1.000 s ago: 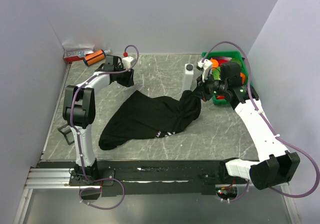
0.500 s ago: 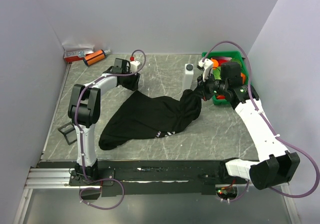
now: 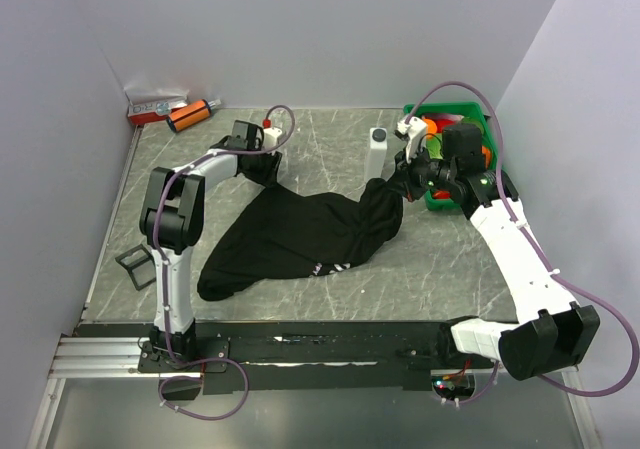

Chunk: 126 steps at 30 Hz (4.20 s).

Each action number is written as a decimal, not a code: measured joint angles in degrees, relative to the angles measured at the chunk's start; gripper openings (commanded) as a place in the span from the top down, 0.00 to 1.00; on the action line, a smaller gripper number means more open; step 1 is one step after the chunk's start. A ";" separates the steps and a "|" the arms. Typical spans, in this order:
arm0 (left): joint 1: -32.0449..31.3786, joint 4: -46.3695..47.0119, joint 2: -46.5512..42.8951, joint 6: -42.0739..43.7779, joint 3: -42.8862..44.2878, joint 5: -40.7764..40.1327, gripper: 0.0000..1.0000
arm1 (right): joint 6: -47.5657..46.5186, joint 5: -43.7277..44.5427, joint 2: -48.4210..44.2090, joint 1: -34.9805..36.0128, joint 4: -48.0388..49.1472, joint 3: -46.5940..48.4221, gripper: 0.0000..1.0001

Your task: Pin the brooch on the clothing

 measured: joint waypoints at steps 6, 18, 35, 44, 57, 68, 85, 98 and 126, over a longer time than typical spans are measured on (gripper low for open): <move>-1.44 -2.71 2.12 0.85 3.74 -4.02 0.65 | 0.11 -0.04 0.02 -0.09 0.07 0.00 1.00; 0.42 -7.10 1.44 2.97 5.03 0.72 0.99 | 1.92 1.49 5.64 -0.48 1.75 4.22 1.00; 23.47 2.29 -45.33 0.61 8.98 3.02 0.99 | 5.75 8.70 27.04 -4.92 10.78 50.07 1.00; 23.06 1.20 -53.77 0.59 12.74 -0.48 0.99 | 0.92 4.52 19.78 -4.92 10.54 48.19 1.00; 23.10 -1.22 -56.08 2.01 27.58 -4.00 0.99 | 1.40 3.48 1.73 -4.92 8.44 55.04 1.00; 23.12 1.55 -63.43 5.03 13.51 -5.33 0.99 | -0.15 0.74 -3.96 -4.92 11.89 40.19 1.00; 23.21 7.50 -44.48 10.08 -24.09 -3.89 0.99 | -15.17 0.33 32.48 7.56 20.13 21.46 1.00; 25.44 10.80 -21.33 10.23 -11.85 -8.74 0.99 | -20.94 18.60 65.48 9.88 28.00 51.23 1.00; 19.93 8.26 -44.11 -4.07 -18.62 7.43 0.33 | -23.54 -5.05 22.23 15.41 24.52 11.80 0.27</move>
